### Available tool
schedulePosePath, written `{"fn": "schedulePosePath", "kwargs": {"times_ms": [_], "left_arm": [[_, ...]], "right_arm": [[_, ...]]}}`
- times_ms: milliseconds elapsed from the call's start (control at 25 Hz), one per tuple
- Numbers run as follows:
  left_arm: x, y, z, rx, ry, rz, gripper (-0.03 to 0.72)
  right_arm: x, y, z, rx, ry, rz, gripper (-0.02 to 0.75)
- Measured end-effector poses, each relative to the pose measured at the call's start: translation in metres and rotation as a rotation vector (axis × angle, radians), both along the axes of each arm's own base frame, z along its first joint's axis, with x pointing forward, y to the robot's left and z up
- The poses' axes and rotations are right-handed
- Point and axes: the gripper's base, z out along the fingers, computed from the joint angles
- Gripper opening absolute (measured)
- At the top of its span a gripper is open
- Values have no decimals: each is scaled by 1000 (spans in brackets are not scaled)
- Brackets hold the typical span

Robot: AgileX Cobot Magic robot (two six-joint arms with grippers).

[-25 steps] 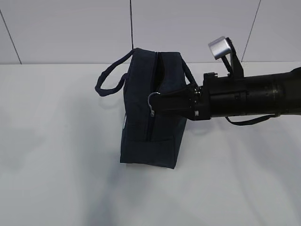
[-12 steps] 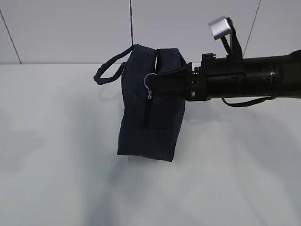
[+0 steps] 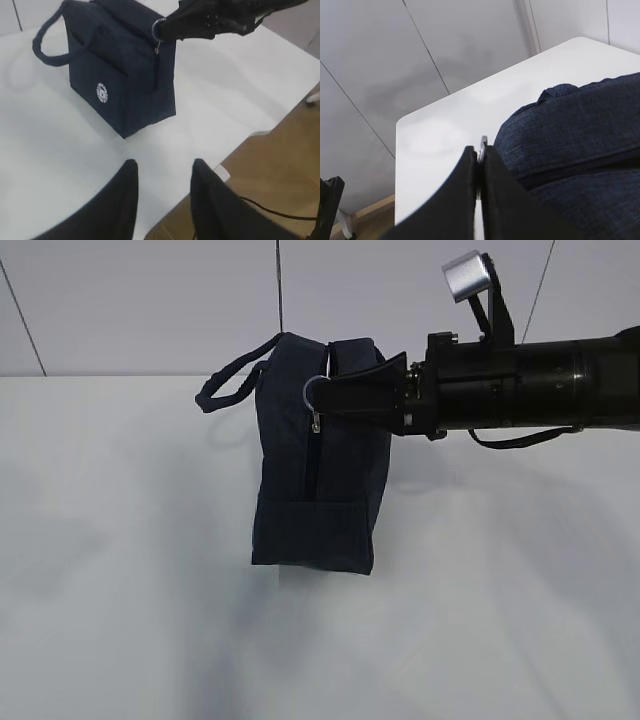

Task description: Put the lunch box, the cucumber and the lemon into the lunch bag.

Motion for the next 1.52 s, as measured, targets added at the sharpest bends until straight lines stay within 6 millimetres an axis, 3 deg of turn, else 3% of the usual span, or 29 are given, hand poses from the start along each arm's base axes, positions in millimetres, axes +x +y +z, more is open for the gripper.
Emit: {"fn": "schedulePosePath", "kwargs": {"times_ms": [240, 560, 760, 960, 1240, 1520], "left_arm": [[46, -24, -23, 46, 159, 7, 263], [109, -53, -59, 62, 180, 25, 391], [137, -65, -87, 74, 206, 51, 412], [160, -81, -101, 78, 172, 7, 414], [174, -118, -114, 80, 95, -115, 414], [187, -123, -128, 102, 71, -99, 414]], "right_arm": [[0, 0, -1, -6, 6, 2, 7], [1, 0, -2, -13, 24, -13, 7], [2, -1, -3, -24, 28, -25, 7], [3, -1, -4, -31, 40, -40, 7], [3, -1, -4, -33, 47, -45, 7], [3, -1, -4, -30, 59, -47, 7]]}}
